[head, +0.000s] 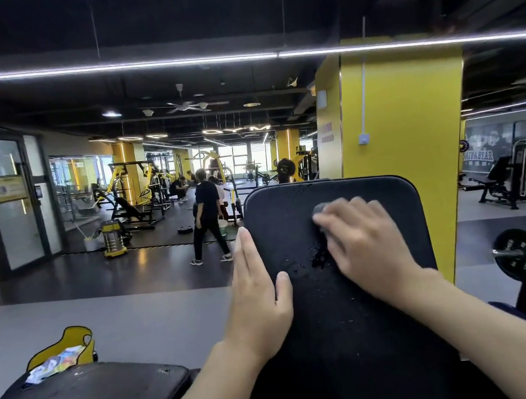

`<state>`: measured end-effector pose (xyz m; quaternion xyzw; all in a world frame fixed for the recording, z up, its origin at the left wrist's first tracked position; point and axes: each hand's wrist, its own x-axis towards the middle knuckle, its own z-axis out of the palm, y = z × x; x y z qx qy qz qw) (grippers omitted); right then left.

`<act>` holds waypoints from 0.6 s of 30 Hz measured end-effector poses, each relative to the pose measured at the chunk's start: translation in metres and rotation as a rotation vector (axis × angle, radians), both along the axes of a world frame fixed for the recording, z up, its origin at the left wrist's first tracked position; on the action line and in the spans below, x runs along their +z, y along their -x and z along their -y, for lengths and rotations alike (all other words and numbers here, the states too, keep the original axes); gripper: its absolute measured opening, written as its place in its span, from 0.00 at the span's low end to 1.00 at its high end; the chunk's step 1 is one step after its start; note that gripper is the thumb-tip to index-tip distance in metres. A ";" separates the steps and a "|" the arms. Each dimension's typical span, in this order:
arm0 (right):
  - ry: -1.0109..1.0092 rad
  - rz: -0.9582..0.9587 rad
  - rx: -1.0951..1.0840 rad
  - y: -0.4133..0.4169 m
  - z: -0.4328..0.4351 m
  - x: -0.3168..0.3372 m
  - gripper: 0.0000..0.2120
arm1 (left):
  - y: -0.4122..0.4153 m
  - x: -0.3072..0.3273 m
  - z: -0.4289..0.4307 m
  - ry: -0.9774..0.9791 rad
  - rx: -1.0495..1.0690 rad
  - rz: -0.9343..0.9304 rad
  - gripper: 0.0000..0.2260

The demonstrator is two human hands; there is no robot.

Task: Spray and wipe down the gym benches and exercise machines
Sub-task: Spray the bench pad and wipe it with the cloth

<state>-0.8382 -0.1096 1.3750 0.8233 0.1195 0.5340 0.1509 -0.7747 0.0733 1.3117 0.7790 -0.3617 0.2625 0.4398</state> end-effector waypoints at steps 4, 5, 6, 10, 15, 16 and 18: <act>-0.239 0.086 0.008 -0.004 -0.033 -0.022 0.14 | -0.004 -0.003 0.000 -0.049 0.034 0.023 0.46; -0.153 0.028 0.050 -0.001 -0.040 -0.032 0.15 | -0.005 -0.003 0.000 -0.061 0.042 0.027 0.48; -0.042 -0.045 0.086 0.003 -0.040 -0.036 0.15 | -0.005 -0.003 -0.001 -0.075 0.050 0.029 0.50; 0.001 -0.046 0.054 -0.003 -0.006 0.005 0.15 | -0.001 0.000 -0.003 -0.136 0.091 0.023 0.53; -0.048 -0.017 0.073 -0.003 -0.033 -0.022 0.15 | -0.003 0.000 -0.003 -0.169 0.122 0.018 0.53; 0.086 -0.097 0.098 0.001 -0.032 -0.028 0.14 | -0.003 0.000 -0.003 -0.176 0.130 0.019 0.53; 0.242 -0.160 0.102 0.005 -0.015 -0.013 0.14 | -0.002 0.001 -0.003 -0.192 0.137 0.021 0.53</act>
